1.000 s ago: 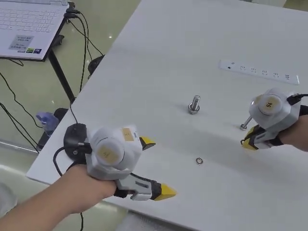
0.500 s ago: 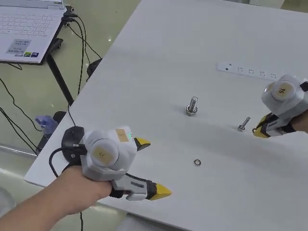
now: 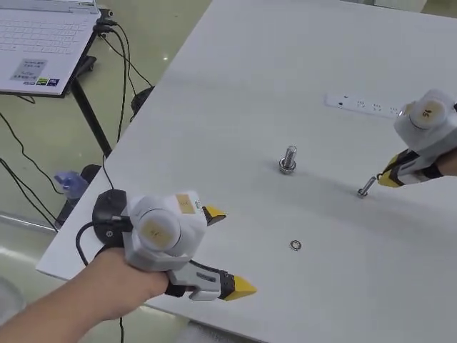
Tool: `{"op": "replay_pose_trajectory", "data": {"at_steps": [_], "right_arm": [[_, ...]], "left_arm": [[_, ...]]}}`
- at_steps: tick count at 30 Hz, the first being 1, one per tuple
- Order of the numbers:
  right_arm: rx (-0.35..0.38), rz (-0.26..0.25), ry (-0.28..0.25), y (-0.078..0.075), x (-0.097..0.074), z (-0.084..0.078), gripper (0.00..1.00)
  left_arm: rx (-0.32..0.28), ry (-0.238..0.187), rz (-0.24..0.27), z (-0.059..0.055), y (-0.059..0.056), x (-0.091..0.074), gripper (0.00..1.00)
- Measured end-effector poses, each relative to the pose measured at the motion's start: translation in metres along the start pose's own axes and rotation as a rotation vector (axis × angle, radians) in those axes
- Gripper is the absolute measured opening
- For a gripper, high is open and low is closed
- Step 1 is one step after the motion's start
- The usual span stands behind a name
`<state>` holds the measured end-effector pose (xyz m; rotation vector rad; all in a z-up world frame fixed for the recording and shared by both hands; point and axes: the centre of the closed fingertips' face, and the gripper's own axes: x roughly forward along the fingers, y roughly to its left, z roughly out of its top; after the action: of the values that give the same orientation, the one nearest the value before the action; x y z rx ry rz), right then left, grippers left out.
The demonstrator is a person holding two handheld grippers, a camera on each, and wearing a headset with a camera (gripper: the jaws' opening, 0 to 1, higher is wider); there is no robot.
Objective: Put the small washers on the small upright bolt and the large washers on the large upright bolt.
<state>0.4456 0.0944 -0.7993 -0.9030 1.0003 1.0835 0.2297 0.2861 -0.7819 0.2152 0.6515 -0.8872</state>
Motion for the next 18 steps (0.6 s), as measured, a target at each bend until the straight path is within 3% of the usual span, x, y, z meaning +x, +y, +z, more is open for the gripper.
{"op": "replay_pose_trajectory", "data": {"at_steps": [18], "right_arm": [[-0.002, 0.026, 0.03, 0.001, 0.016, -0.001, 0.12]], "left_arm": [[-0.004, 0.004, -0.011, -0.002, 0.0, 0.002, 0.74]]}}
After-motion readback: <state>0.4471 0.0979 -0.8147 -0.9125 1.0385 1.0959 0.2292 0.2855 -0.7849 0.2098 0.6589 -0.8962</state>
